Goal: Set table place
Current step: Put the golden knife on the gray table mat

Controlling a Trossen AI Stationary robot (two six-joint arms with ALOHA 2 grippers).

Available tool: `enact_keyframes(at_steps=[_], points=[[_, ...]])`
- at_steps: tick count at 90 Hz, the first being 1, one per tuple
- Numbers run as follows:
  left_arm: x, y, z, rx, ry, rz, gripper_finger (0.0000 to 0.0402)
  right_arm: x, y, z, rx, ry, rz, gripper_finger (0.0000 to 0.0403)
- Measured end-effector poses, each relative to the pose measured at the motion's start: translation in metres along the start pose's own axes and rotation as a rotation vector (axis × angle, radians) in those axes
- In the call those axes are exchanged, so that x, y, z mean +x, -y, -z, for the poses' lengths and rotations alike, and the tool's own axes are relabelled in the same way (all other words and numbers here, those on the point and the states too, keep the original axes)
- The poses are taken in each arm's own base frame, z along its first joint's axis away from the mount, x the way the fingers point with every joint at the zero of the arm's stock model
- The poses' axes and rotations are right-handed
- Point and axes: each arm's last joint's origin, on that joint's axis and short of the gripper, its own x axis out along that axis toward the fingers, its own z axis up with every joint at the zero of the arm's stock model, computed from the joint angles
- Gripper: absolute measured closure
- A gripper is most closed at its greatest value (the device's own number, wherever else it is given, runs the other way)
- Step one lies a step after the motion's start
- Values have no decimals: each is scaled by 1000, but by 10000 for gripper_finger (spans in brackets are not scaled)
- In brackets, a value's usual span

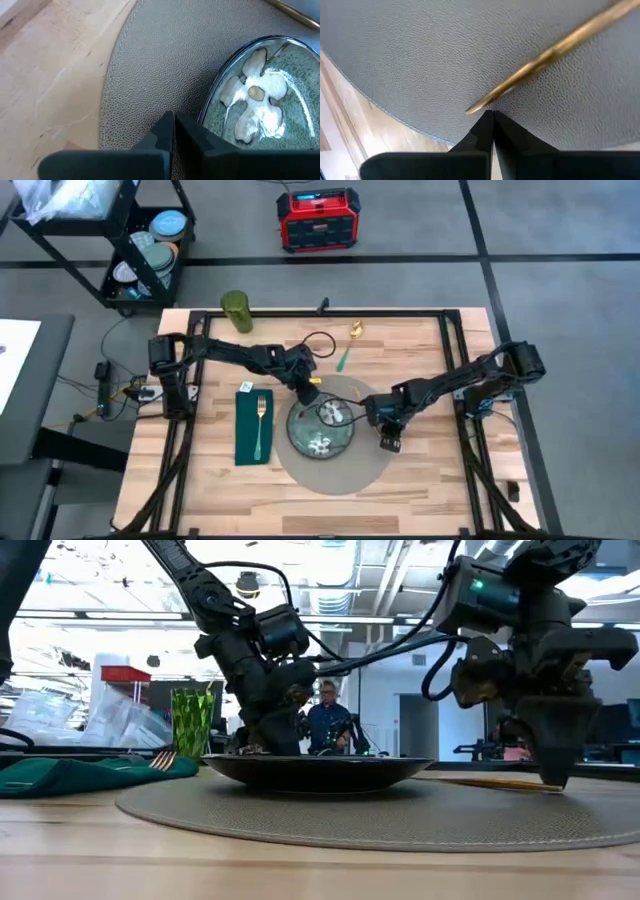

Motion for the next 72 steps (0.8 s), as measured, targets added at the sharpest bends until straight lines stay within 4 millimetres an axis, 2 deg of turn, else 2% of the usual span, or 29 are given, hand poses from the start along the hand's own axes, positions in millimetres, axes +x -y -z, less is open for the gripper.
enact_keyframes(at_steps=[28,72], points=[[0,2,-3,4,34,16,402,-1,-1,-7,-138,63,-39,403],[0,2,-4,-11,38,18,402,-3,3,-14,-162,114,-48,403]])
